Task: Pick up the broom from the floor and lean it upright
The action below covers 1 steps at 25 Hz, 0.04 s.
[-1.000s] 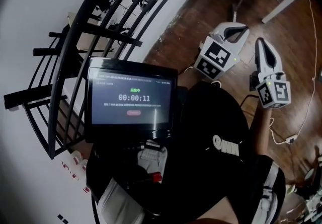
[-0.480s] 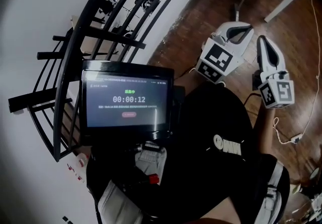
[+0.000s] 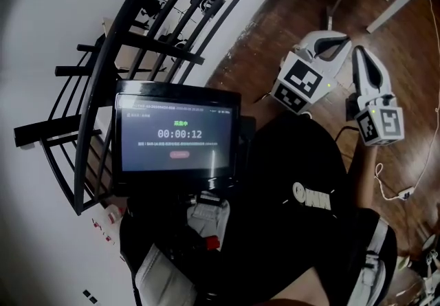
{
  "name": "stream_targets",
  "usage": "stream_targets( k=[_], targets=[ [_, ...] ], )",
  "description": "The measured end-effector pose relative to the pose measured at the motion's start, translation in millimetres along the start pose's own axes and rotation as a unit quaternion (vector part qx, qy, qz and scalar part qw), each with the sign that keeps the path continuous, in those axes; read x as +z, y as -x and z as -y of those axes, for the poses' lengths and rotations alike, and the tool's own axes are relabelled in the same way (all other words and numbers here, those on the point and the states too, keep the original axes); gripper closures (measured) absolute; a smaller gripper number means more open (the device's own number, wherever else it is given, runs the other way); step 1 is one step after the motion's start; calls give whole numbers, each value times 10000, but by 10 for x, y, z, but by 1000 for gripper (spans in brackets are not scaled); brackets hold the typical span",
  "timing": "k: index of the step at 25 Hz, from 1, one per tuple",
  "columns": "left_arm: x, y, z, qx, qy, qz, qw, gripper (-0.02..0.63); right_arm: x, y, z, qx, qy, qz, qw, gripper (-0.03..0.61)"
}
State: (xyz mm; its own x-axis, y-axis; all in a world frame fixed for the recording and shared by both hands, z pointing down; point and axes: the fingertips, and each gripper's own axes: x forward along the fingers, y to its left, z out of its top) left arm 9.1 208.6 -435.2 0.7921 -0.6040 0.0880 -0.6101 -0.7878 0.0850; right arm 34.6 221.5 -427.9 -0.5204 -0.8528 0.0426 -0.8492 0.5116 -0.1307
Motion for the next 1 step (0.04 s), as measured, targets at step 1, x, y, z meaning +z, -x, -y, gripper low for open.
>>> stream_targets(
  k=[1],
  targets=[
    [-2,0,-11,2,1,-5,10000,595,9,-22,-9,8,-33,22,10000,575]
  ],
)
